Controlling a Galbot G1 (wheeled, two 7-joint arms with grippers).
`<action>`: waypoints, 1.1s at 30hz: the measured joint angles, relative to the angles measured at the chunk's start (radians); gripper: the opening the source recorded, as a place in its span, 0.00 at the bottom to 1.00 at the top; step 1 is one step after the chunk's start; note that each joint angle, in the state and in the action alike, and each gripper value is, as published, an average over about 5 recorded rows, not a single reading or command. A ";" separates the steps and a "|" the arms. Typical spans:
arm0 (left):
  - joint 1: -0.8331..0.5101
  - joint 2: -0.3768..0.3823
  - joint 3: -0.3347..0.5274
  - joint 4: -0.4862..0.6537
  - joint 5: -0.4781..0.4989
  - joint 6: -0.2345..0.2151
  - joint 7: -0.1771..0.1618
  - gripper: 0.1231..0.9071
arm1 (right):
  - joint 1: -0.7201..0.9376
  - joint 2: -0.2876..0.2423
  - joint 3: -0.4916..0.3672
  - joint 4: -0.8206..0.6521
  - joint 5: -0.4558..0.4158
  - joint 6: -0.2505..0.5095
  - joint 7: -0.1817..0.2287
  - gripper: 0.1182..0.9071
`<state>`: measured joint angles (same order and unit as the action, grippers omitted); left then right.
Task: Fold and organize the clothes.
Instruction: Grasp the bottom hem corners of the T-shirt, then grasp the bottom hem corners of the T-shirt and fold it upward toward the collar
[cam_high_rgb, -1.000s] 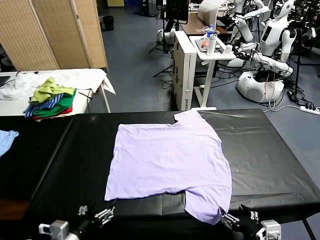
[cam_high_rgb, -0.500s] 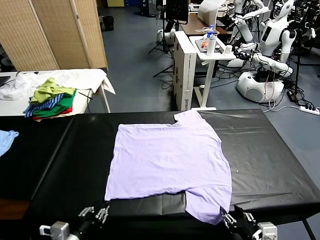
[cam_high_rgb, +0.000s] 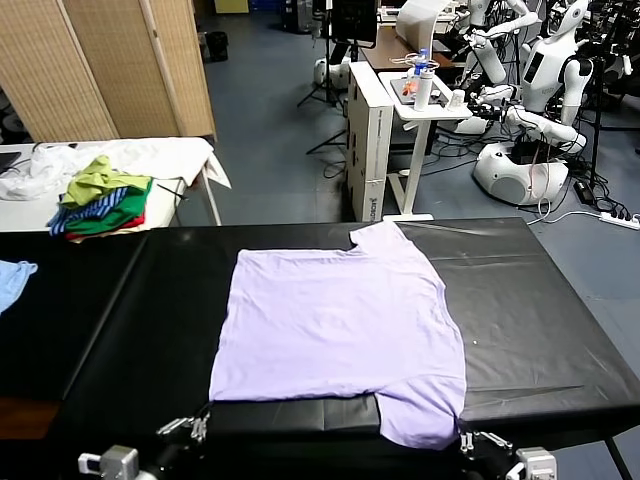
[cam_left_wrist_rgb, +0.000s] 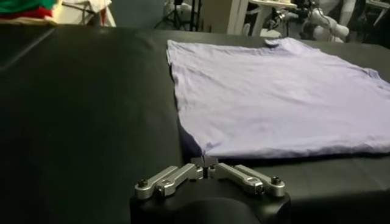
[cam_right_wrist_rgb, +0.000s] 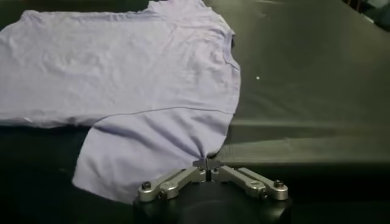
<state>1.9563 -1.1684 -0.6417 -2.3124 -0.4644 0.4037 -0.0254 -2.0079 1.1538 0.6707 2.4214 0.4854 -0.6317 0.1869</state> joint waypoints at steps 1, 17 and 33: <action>0.012 -0.003 -0.001 -0.011 0.005 -0.001 0.000 0.03 | -0.006 0.000 0.000 0.003 0.000 -0.001 0.001 0.03; 0.077 -0.073 -0.022 -0.111 0.031 -0.044 -0.001 0.03 | 0.089 -0.045 0.023 -0.027 0.107 0.174 -0.040 0.03; -0.174 -0.166 0.022 0.050 0.070 -0.094 0.008 0.03 | 0.463 -0.138 -0.092 -0.293 0.164 0.217 -0.037 0.03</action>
<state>1.7824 -1.3341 -0.6193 -2.2627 -0.3944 0.3094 -0.0174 -1.5451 1.0156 0.5784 2.1289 0.6491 -0.4149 0.1495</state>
